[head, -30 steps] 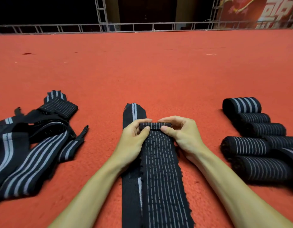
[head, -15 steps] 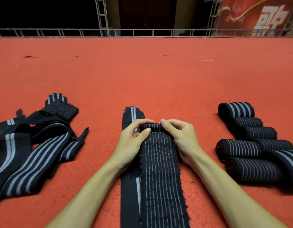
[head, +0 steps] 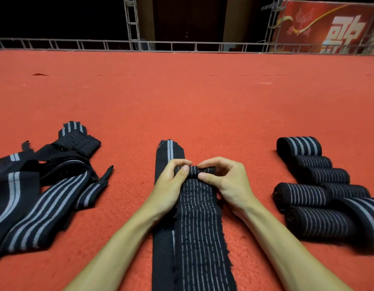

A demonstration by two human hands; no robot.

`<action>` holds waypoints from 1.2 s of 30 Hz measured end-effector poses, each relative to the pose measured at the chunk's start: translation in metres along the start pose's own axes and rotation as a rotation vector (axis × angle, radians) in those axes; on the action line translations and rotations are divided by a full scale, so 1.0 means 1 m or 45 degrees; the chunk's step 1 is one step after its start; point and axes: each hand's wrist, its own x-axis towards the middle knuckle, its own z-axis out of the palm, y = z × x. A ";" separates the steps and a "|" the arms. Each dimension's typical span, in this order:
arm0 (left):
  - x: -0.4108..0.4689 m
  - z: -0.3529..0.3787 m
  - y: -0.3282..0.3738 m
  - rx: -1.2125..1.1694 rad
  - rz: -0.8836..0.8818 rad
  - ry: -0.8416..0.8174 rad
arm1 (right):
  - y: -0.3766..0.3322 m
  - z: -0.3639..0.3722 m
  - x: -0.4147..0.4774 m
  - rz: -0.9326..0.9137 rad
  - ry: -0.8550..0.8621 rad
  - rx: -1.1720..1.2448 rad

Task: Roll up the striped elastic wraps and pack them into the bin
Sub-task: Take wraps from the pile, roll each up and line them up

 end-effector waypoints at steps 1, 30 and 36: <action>-0.001 0.000 0.001 -0.041 0.002 -0.014 | 0.000 0.000 0.000 -0.002 -0.006 0.003; 0.001 -0.004 -0.002 0.014 0.074 0.020 | 0.003 -0.001 0.000 0.041 -0.017 -0.020; 0.005 -0.003 -0.002 0.147 0.041 0.127 | 0.004 0.006 0.000 -0.081 0.054 -0.138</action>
